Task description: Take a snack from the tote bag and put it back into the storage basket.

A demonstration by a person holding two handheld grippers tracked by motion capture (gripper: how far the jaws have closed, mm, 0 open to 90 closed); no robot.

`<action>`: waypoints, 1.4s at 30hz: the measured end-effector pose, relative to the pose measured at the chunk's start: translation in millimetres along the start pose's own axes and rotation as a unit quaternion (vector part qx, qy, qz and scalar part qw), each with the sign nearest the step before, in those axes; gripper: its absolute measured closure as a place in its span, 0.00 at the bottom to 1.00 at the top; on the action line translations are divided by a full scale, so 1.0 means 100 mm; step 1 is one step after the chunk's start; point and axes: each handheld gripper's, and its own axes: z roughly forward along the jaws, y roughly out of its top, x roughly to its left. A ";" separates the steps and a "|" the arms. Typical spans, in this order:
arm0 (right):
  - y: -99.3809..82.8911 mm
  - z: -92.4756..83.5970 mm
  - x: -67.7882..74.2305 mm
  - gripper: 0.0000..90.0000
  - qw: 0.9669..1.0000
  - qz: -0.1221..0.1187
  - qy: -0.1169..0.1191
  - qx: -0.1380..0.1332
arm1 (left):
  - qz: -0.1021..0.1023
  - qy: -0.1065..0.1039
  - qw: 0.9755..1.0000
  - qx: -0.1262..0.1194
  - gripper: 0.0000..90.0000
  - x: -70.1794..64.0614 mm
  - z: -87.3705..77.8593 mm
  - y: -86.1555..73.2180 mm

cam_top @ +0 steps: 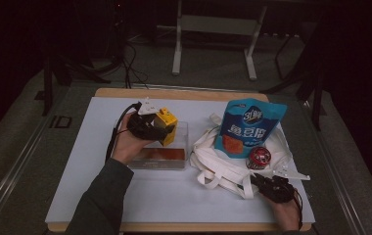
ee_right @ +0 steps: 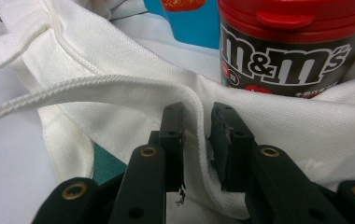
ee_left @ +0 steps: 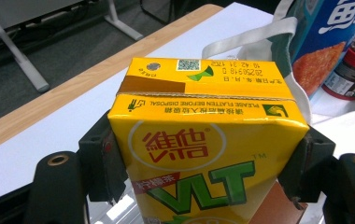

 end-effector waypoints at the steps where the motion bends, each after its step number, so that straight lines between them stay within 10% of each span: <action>1: 0.00 0.00 0.00 0.83 1.000 0.000 0.000 0.000 | 0.000 0.005 1.000 0.000 0.32 0.01 0.00 -0.01; 28: 0.00 0.00 0.00 0.83 1.000 -0.001 -0.001 -0.001 | -0.030 0.031 0.999 -0.001 0.32 0.18 -0.06 -0.18; 42: 0.00 0.00 0.01 0.83 1.000 -0.001 -0.002 -0.001 | -0.041 0.081 0.996 0.003 0.32 0.26 -0.11 -0.27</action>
